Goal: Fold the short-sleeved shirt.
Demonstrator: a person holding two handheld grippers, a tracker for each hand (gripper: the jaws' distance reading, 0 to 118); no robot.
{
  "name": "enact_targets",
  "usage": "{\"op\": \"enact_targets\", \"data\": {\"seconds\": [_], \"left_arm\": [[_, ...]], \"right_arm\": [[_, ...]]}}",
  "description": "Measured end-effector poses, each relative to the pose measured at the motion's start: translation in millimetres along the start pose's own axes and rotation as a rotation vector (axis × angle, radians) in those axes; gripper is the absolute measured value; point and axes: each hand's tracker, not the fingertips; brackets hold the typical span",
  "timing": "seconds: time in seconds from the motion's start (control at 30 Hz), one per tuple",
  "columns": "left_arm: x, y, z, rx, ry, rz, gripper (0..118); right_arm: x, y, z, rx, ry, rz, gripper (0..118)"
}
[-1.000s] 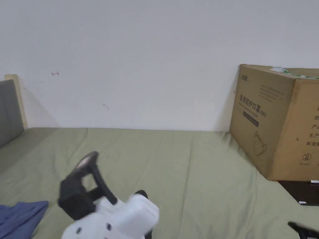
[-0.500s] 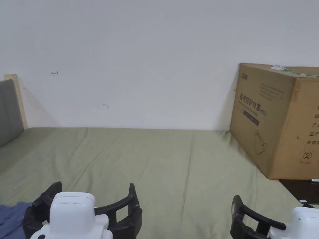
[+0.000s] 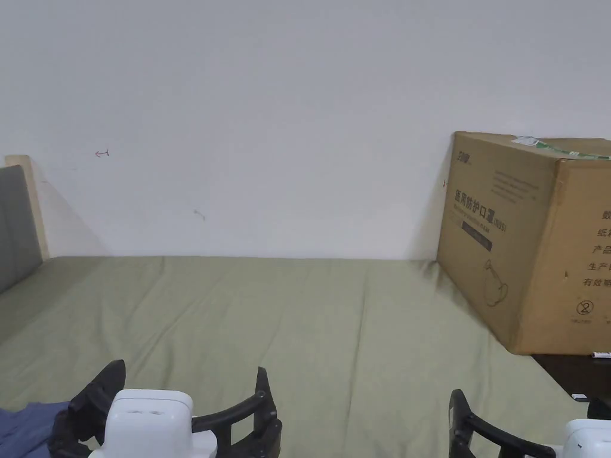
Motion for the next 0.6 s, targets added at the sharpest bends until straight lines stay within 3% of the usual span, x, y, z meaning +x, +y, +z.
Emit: {"op": "enact_targets", "data": {"seconds": [0.13, 0.47, 0.5, 0.53, 0.57, 0.6], "left_arm": [[0, 0, 0, -0.013, -0.006, -0.011, 118], [1, 5, -3, -0.063, -0.023, -0.049, 118], [2, 5, -2, -0.063, -0.025, -0.054, 113], [2, 4, 0, -0.057, -0.029, -0.056, 101], [2, 4, 2, -0.048, -0.04, -0.057, 78], [2, 5, 3, -0.05, -0.045, -0.057, 30]], "right_arm": [[3, 1, 3, 0.007, 0.026, -0.038, 118], [6, 5, 3, -0.012, 0.025, -0.027, 118], [7, 5, 3, -0.018, 0.032, -0.045, 118], [9, 5, 3, -0.023, 0.039, -0.063, 115], [10, 5, 4, -0.019, 0.04, -0.074, 103], [11, 5, 6, -0.008, 0.036, -0.076, 52]]}}
